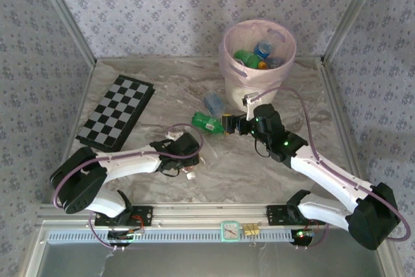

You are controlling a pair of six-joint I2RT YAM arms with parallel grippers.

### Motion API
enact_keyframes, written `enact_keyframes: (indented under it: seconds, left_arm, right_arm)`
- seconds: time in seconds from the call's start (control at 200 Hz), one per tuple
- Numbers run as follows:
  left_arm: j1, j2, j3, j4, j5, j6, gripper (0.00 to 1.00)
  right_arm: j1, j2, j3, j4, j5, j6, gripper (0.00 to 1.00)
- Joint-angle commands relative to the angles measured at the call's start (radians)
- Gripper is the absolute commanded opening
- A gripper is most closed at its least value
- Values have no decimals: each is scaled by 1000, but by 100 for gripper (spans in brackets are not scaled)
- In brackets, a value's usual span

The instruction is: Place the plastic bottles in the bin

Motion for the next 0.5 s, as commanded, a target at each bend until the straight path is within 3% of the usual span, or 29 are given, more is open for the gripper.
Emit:
enact_keyframes:
  seconds: [0.0,0.155,0.495]
  left_arm:
    - [4,5,2,22,-44,-22,74]
    - [27,-63,-14,34,-108,-50,62]
    - [179,-373,-34,144,-192,-62,60]
  right_arm:
    - [12,-1,-14,38,-12,-16,100]
    - [33,-3,-42,91,-44,-19,100]
    - [110,73,-72,320,-194,10,100]
